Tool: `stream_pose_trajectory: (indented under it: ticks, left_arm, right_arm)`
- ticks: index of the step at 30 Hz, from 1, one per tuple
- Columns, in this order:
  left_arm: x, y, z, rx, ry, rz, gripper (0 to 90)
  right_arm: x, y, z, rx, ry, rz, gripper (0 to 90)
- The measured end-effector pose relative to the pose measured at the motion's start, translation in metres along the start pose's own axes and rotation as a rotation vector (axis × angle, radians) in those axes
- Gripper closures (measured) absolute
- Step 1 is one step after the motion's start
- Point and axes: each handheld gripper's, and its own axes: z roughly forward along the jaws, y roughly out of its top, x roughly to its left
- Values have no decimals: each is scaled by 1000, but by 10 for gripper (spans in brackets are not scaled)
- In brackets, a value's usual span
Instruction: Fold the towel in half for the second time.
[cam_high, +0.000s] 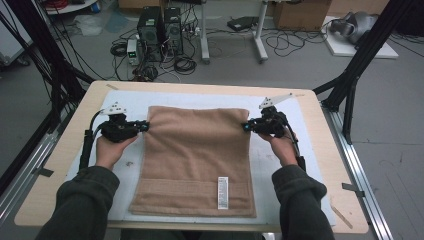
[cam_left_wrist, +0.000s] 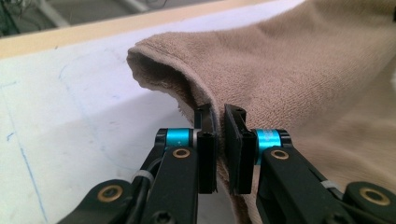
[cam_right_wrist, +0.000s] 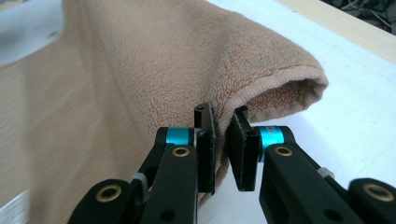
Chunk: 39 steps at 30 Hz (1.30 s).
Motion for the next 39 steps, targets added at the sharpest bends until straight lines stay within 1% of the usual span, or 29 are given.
stream_pose_trajectory:
  ticks: [1, 2, 3, 4, 5, 6, 8, 10, 11, 12, 13, 14, 16, 17, 18, 21, 23, 24, 27, 28, 29, 30, 32, 33, 34, 36, 37, 38, 39]
  left_arm:
    - [-6, -5, -6, 4, -12, 11, 834]
    - [-10, -9, -10, 8, -22, 21, 834]
    - [-17, -17, -17, 19, -36, 32, 833]
    - [-21, -25, -22, 22, -50, 36, 832]
    - [-24, -31, -26, 45, -62, 53, 830]
    - [-28, -37, -30, 60, -68, 70, 829]
    - [-32, -49, -34, 78, -91, 65, 829]
    - [-36, -60, -34, 111, -95, 76, 828]
    - [-37, -65, -33, 121, -104, 63, 825]
    - [-36, -70, -32, 131, -106, 60, 818]
    - [-36, -72, -32, 136, -104, 57, 801]
    - [-34, -73, -33, 142, -102, 53, 769]
    - [-31, -71, -36, 145, -74, 41, 645]
    - [-30, -69, -37, 153, -57, 49, 590]
    - [-30, -66, -39, 162, -44, 65, 551]
    - [-31, -54, -45, 160, -44, 95, 466]
    - [-30, -45, -46, 145, -43, 97, 431]
    - [-29, -41, -45, 138, -43, 95, 417]
    - [-21, -28, -36, 122, -28, 71, 398]
    - [-18, -25, -31, 115, -22, 56, 393]
    - [-15, -23, -25, 113, -26, 33, 390]
    - [-13, -21, -19, 119, -20, 26, 386]
    - [-8, -20, -7, 140, -19, 12, 386]
    - [-4, -21, 2, 153, -28, -11, 384]
    - [-1, -23, 8, 166, -45, -36, 384]
    - [6, -28, 19, 210, -102, -85, 404]
    - [8, -31, 24, 236, -124, -116, 401]
    - [10, -34, 27, 263, -154, -132, 401]
    - [10, -35, 28, 274, -181, -128, 448]
  right_arm:
    - [7, -3, -5, -3, 23, 7, 821]
    - [14, -7, -9, -1, 34, 5, 820]
    - [20, -11, -12, 5, 41, 0, 818]
    - [28, -21, -14, 4, 63, 5, 818]
    - [34, -30, -14, 2, 85, 20, 814]
    - [39, -38, -12, 13, 95, 21, 811]
    - [46, -55, -7, 29, 112, 42, 805]
    - [51, -69, 0, 48, 109, 48, 797]
    - [51, -75, 3, 51, 111, 57, 787]
    - [51, -80, 6, 61, 110, 65, 778]
    - [51, -84, 7, 62, 108, 71, 748]
    - [51, -87, 7, 56, 107, 82, 698]
    - [50, -88, 5, 56, 110, 95, 614]
    - [49, -86, 2, 56, 100, 97, 556]
    - [49, -84, -2, 57, 90, 100, 512]
    - [49, -75, -14, 44, 48, 79, 409]
    - [47, -67, -18, 31, 43, 74, 370]
    - [46, -63, -18, 26, 31, 67, 339]
    - [38, -50, -13, 23, 4, 54, 328]
    - [34, -46, -9, 23, 5, 61, 326]
    - [30, -43, -5, 25, 5, 65, 325]
    - [26, -39, 0, 32, -1, 71, 321]
    - [18, -35, 10, 37, 7, 96, 302]
    - [15, -34, 15, 42, 13, 108, 301]
    - [11, -34, 22, 60, 25, 121, 296]
    - [7, -36, 33, 85, 56, 143, 288]
    - [5, -38, 37, 96, 82, 157, 289]
    - [4, -40, 41, 115, 107, 175, 307]
    - [4, -41, 44, 131, 140, 179, 386]
